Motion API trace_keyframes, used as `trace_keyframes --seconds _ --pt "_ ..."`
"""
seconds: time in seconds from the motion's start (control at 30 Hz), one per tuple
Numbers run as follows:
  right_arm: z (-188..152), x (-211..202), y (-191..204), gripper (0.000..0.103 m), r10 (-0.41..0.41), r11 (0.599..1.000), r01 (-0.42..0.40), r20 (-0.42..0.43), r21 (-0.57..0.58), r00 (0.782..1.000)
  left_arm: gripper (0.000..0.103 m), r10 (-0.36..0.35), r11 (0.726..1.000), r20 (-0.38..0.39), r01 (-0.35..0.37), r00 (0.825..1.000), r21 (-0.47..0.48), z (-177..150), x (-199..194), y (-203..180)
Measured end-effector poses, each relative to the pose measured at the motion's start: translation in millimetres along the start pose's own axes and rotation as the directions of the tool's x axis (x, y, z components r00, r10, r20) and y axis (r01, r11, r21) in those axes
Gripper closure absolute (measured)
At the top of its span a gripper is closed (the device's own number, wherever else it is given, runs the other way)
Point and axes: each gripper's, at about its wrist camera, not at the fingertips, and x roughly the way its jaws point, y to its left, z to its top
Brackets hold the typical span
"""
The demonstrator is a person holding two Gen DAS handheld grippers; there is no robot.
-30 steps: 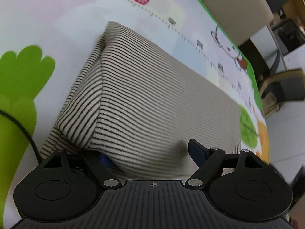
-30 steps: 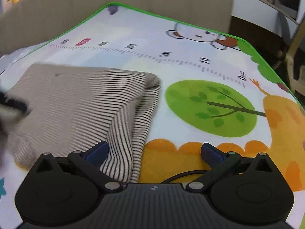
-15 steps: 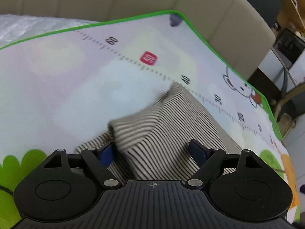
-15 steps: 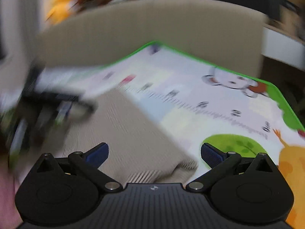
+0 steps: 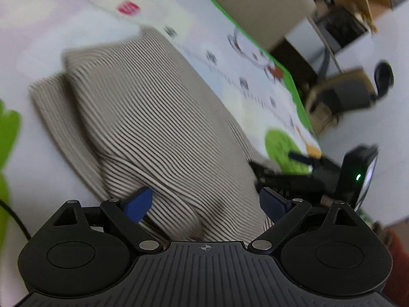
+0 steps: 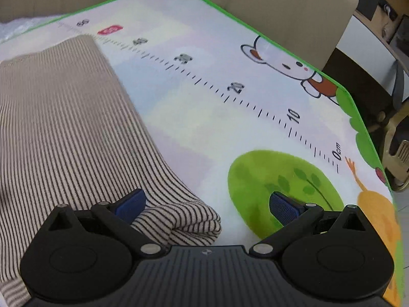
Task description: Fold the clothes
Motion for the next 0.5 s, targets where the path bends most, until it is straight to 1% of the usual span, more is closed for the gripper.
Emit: trace_keyframes --seconds 0.07,0.13,0.17,0.2,0.27,0.33,0.37,0.43,0.5 --pt "-5 -9 6 0.000 -0.011 1.000 0.010 -0.016 -0.012 1.000 0.012 0.036 0.999 -0.005 -0.036 0.999 0.011 1 10 1" --pt "-11 -20 13 0.000 -0.007 1.000 0.006 -0.032 -0.021 0.999 0.012 0.045 0.999 0.002 -0.045 0.999 -0.002 7 14 8" --pt "-14 -26 18 0.000 0.010 1.000 -0.011 -0.035 -0.028 0.999 0.012 0.050 0.999 0.011 -0.050 0.999 -0.004 10 14 11" --pt "-18 -32 24 0.000 0.038 0.999 -0.039 -0.036 -0.034 0.999 0.012 0.067 0.998 0.027 -0.067 0.997 0.008 13 13 12" --pt "-25 -44 35 0.000 0.115 0.993 -0.117 -0.041 -0.031 0.992 0.012 0.123 0.990 0.067 -0.127 0.990 0.057 18 12 13" --pt "-31 -52 43 0.000 0.210 0.978 -0.211 -0.051 -0.006 0.976 0.012 0.164 0.982 0.092 -0.172 0.982 0.078 23 14 17" --pt "-33 -53 46 0.000 0.246 0.969 -0.246 -0.057 0.009 0.968 0.012 0.174 0.981 0.098 -0.181 0.980 0.073 26 15 21" --pt "-36 -50 50 0.000 0.292 0.956 -0.289 -0.068 0.045 0.954 0.011 0.163 0.985 0.105 -0.167 0.981 0.032 32 11 32" --pt "-37 -43 45 0.000 0.324 0.943 -0.316 -0.076 0.099 0.943 0.011 0.148 0.989 0.109 -0.149 0.983 -0.001 34 10 36"
